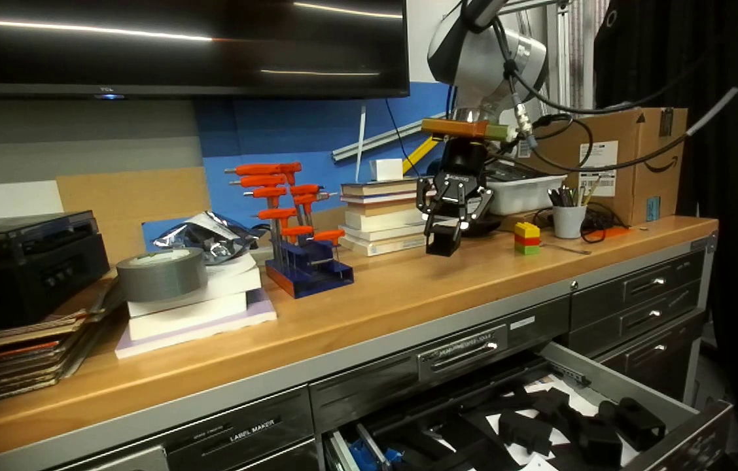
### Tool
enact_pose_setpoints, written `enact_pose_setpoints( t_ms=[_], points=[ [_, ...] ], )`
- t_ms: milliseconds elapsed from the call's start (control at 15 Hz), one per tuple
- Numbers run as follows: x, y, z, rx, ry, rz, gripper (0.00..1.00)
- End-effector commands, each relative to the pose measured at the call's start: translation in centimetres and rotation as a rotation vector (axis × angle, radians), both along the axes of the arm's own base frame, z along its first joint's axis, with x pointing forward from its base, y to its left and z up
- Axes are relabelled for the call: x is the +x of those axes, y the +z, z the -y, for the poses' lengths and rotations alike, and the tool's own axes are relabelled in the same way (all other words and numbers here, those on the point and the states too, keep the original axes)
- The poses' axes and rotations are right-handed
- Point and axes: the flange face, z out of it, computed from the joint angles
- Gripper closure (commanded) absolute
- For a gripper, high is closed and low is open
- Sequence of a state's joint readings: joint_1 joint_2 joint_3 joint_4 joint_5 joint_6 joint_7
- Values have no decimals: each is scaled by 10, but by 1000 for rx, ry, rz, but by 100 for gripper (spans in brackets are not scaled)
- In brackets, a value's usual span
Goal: Put the black objects from the countertop in the drawer and close the drawer.
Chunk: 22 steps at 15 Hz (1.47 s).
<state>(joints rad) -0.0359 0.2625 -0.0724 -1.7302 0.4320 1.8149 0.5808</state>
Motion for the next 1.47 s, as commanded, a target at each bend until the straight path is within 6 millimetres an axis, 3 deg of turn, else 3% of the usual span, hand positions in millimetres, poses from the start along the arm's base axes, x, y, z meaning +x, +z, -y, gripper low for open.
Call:
enact_pose_setpoints(
  t_ms=[0, 333, 600, 1133, 1400],
  points=[
    [-51, 19, -12, -15, -1, 1, 73],
    [-105, 13, -35, 61, 31, -25, 73],
    [-134, -12, -57, 136, 47, -35, 73],
    [-154, -101, -99, 116, -23, -18, 73],
    [-167, -131, -113, 32, -67, -34, 73]
  ],
)
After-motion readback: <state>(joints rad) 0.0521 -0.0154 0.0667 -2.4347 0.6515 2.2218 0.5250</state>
